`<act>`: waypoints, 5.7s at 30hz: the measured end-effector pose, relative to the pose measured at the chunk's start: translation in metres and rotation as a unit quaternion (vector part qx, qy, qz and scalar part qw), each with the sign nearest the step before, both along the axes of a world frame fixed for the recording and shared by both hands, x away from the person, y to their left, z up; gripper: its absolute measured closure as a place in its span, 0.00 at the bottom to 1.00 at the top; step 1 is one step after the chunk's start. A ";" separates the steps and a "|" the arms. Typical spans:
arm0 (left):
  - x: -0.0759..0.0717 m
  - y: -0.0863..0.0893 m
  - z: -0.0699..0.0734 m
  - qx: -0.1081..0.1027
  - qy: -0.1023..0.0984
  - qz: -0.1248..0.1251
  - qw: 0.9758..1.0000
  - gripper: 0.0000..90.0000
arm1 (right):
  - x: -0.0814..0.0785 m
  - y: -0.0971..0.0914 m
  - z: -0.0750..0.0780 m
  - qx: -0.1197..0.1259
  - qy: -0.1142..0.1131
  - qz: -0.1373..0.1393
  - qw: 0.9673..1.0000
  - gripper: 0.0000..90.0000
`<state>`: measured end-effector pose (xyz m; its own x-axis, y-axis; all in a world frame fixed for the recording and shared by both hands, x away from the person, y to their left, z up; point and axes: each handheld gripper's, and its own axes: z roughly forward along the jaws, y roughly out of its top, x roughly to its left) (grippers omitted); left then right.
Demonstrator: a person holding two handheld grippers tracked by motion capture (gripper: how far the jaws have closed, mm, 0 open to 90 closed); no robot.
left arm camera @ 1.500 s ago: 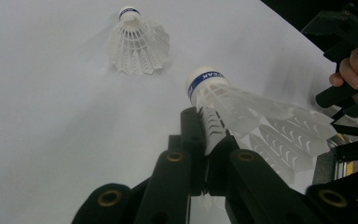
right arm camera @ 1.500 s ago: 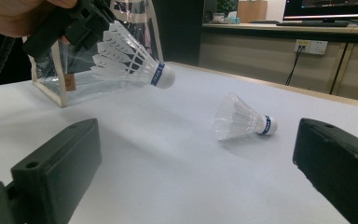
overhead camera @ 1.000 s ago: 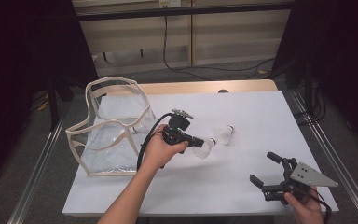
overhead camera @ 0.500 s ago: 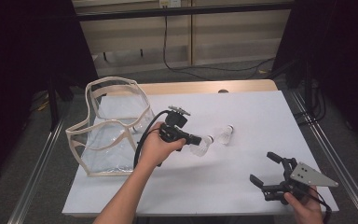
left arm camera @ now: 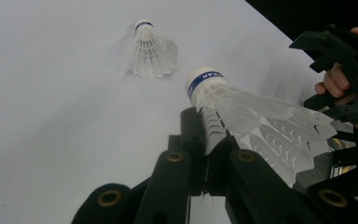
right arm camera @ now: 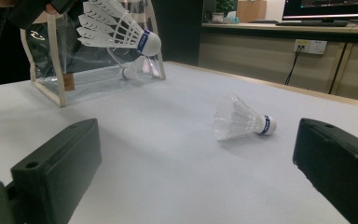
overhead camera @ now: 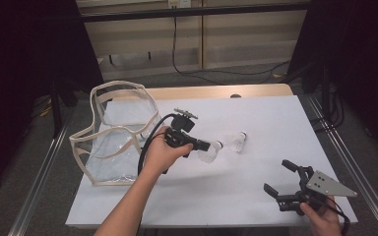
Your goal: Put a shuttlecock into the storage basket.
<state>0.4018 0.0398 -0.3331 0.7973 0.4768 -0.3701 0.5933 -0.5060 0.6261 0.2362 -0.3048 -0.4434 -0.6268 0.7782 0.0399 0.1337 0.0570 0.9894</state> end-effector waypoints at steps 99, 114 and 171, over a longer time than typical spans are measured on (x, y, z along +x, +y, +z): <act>0.005 0.026 0.067 0.023 0.008 0.023 0.999 0.99 | 0.003 -0.001 -0.001 -0.002 -0.001 -0.001 1.000 0.01; 0.007 0.032 0.077 0.026 0.009 0.023 0.999 0.99 | 0.003 -0.001 -0.001 -0.003 -0.001 -0.001 1.000 0.01; 0.016 0.059 0.106 0.025 -0.007 0.065 0.998 0.99 | 0.002 -0.001 0.000 -0.003 -0.002 -0.001 1.000 0.01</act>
